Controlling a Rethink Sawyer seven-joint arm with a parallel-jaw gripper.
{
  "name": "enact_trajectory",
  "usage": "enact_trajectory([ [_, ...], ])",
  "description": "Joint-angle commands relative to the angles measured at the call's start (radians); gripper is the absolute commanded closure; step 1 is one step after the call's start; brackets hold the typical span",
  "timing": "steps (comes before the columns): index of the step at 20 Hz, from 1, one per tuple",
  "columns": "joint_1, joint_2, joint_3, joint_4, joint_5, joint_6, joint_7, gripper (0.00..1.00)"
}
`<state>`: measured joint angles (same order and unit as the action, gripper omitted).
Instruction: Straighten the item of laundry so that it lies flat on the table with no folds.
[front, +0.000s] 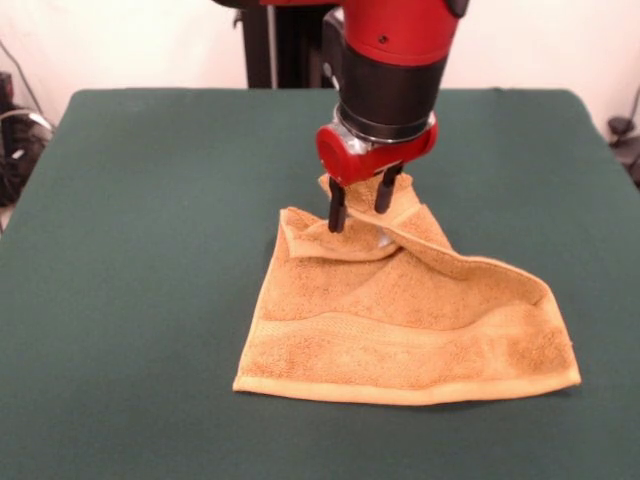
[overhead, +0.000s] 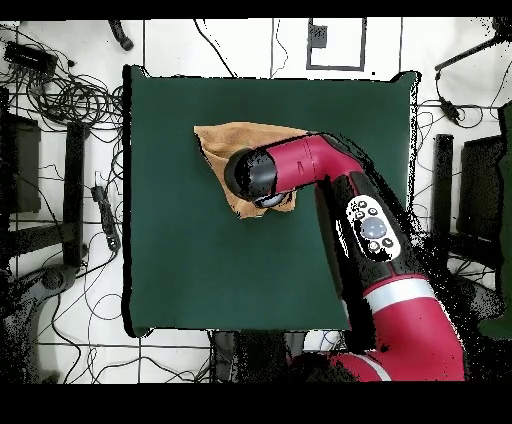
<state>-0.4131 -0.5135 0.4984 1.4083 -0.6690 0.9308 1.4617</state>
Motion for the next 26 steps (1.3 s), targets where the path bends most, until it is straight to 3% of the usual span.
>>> enact_trajectory([
  [1, 0.028, 0.050, 0.010, 0.079, -0.016, -0.041, -0.047, 0.00],
  [5, 0.058, 0.084, 0.019, 0.012, -0.012, -0.008, -0.051, 0.00],
  [7, 0.036, 0.056, 0.016, 0.062, -0.014, -0.028, -0.054, 0.00],
  [20, 0.029, 0.060, 0.027, 0.069, 0.006, -0.061, -0.014, 0.00],
  [21, 0.032, 0.059, 0.021, 0.065, 0.008, -0.053, -0.005, 1.00],
  [26, 0.041, 0.067, 0.018, 0.046, 0.019, -0.027, 0.006, 1.00],
])
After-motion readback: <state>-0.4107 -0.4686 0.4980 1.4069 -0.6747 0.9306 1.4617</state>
